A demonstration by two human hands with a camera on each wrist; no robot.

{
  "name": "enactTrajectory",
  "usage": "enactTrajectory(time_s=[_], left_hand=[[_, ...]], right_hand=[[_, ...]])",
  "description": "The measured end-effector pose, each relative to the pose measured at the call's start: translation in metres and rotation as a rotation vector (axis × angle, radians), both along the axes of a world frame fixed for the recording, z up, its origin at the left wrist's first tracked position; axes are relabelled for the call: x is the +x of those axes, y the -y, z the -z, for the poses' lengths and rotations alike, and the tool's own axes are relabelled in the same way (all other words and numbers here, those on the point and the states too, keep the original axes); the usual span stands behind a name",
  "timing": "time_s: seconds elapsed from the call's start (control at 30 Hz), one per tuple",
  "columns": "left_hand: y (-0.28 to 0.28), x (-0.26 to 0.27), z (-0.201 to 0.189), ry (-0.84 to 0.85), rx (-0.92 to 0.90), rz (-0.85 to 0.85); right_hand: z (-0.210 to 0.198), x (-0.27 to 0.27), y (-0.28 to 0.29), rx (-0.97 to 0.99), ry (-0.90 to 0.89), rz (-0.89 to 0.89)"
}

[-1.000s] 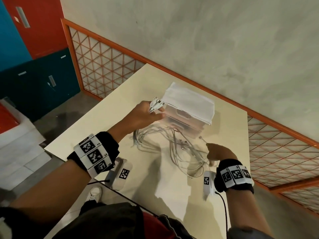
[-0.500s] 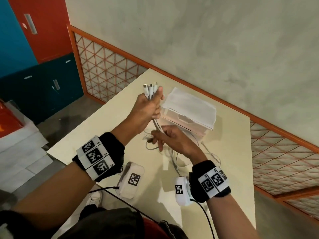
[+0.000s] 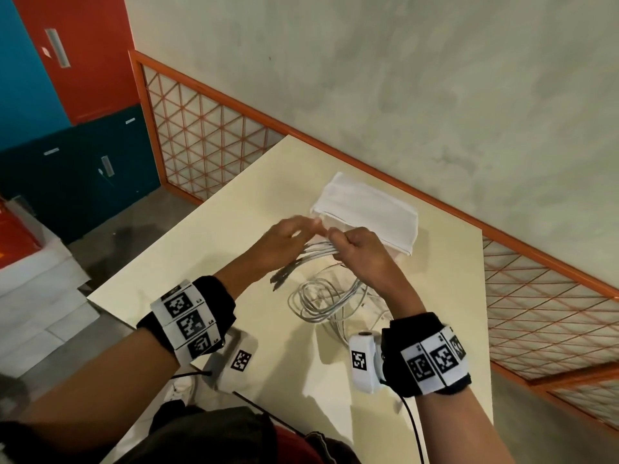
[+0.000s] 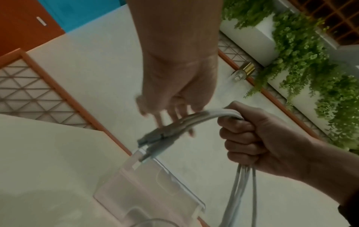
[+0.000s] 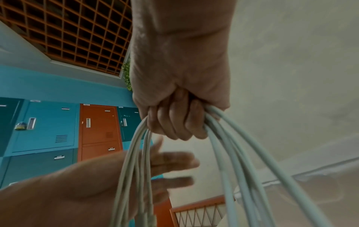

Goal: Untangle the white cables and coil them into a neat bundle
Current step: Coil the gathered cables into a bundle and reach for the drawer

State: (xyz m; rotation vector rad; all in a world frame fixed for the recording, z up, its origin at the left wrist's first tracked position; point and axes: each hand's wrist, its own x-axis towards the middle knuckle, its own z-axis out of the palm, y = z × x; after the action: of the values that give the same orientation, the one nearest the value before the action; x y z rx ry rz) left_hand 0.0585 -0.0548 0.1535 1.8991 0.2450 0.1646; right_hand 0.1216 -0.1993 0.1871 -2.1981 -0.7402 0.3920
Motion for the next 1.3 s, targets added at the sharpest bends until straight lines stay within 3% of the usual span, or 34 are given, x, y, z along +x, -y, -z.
enactTrajectory(time_s=[0.1, 0.23, 0.43, 0.6, 0.87, 1.13, 1.23, 1.3], left_hand=[[0.01, -0.005, -0.009, -0.14, -0.135, 0.249], [0.013, -0.009, -0.01, -0.25, -0.296, 0.352], [0.006, -0.004, -0.026, -0.07, -0.579, 0.3], [0.006, -0.007, -0.017, 0.03, -0.464, 0.238], [0.027, -0.001, 0.0, -0.054, -0.353, 0.088], [0.038, 0.001, 0.008, 0.003, -0.32, 0.047], [0.037, 0.0, 0.005, 0.006, -0.306, 0.092], [0.036, -0.001, 0.002, -0.013, -0.329, 0.143]], right_hand=[[-0.002, 0.001, 0.001, -0.033, 0.012, -0.025], [-0.003, 0.011, 0.007, -0.019, -0.051, 0.034], [0.015, 0.013, 0.023, 0.287, -0.339, -0.03], [0.043, 0.008, 0.018, 0.378, -0.454, 0.081], [0.027, -0.002, -0.003, 0.559, -0.471, 0.349], [0.033, 0.0, -0.011, 0.493, -0.585, 0.365], [0.031, -0.001, -0.004, 0.513, -0.701, 0.265], [0.03, 0.002, 0.003, 0.442, -0.683, 0.181]])
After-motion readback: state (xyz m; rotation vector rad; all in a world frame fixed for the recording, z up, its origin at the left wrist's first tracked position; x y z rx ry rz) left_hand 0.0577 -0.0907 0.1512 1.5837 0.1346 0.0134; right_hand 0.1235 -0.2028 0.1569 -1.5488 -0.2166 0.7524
